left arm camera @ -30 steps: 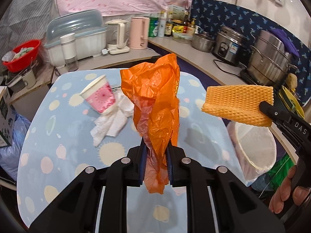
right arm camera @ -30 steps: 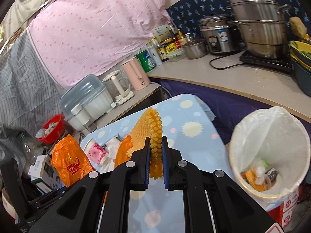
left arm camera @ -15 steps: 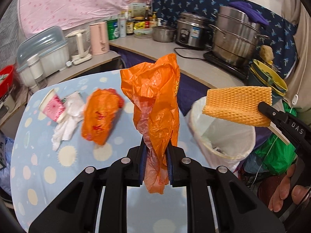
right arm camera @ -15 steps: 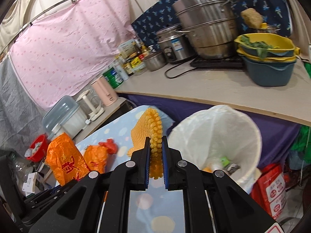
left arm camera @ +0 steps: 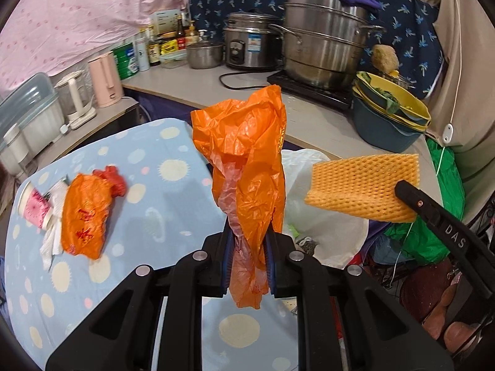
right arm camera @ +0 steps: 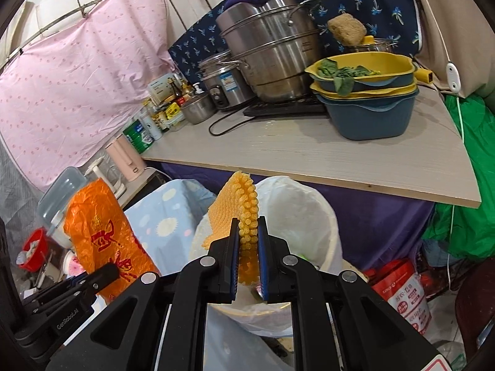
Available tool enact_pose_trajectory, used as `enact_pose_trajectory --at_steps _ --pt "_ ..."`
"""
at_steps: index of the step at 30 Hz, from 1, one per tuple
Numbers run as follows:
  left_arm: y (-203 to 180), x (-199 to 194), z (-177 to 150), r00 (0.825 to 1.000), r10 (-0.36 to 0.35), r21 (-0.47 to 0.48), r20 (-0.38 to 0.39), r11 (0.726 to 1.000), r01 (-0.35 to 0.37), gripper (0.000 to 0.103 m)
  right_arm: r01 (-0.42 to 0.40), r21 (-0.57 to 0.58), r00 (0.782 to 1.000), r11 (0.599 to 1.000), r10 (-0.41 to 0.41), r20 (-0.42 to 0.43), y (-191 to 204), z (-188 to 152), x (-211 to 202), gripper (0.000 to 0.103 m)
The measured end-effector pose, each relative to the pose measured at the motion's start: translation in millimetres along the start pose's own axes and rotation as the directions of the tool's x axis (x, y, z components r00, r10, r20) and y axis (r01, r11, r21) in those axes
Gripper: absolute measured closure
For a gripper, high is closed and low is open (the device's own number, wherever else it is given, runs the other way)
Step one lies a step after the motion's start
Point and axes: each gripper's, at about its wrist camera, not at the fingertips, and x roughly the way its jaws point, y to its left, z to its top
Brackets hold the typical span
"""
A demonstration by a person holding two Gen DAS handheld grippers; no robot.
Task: Collect trash
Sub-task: 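Carry the orange bag and foam net to the bin and release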
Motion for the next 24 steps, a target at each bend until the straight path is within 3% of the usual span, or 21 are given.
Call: enact_pose_trajectory --at_steps 9,16,19,20,21,24 --pt "-31.6 37.5 10.7 0.999 -0.010 0.059 -0.030 0.998 0.012 0.086 0.051 0.024 0.998 0.998 -0.051 -0.025 -25.9 -0.2 15.4 0.092" --pt "-34.7 62.7 12.4 0.996 -0.042 0.033 -0.074 0.998 0.045 0.083 0.077 0.025 0.996 0.997 -0.076 -0.042 -31.4 -0.3 26.7 0.089" --pt "-34.7 67.6 11.1 0.996 -0.038 0.039 -0.077 0.998 0.041 0.072 0.085 0.025 0.996 0.996 -0.084 -0.039 -30.4 -0.3 29.2 0.087" --pt "-34.2 68.0 10.5 0.997 -0.035 0.039 -0.073 0.999 0.038 0.061 0.087 0.025 0.996 0.996 -0.086 -0.038 -29.9 -0.2 29.9 0.086" --pt "-33.6 67.9 10.7 0.997 -0.029 0.037 -0.066 0.999 0.031 0.048 0.086 0.026 0.996 0.996 -0.085 -0.036 -29.0 0.0 30.0 0.083" --pt "-30.8 65.1 10.3 0.999 -0.004 0.028 -0.042 1.000 0.005 0.036 0.082 0.032 0.996 0.996 -0.082 -0.022 -27.3 -0.1 28.2 0.071"
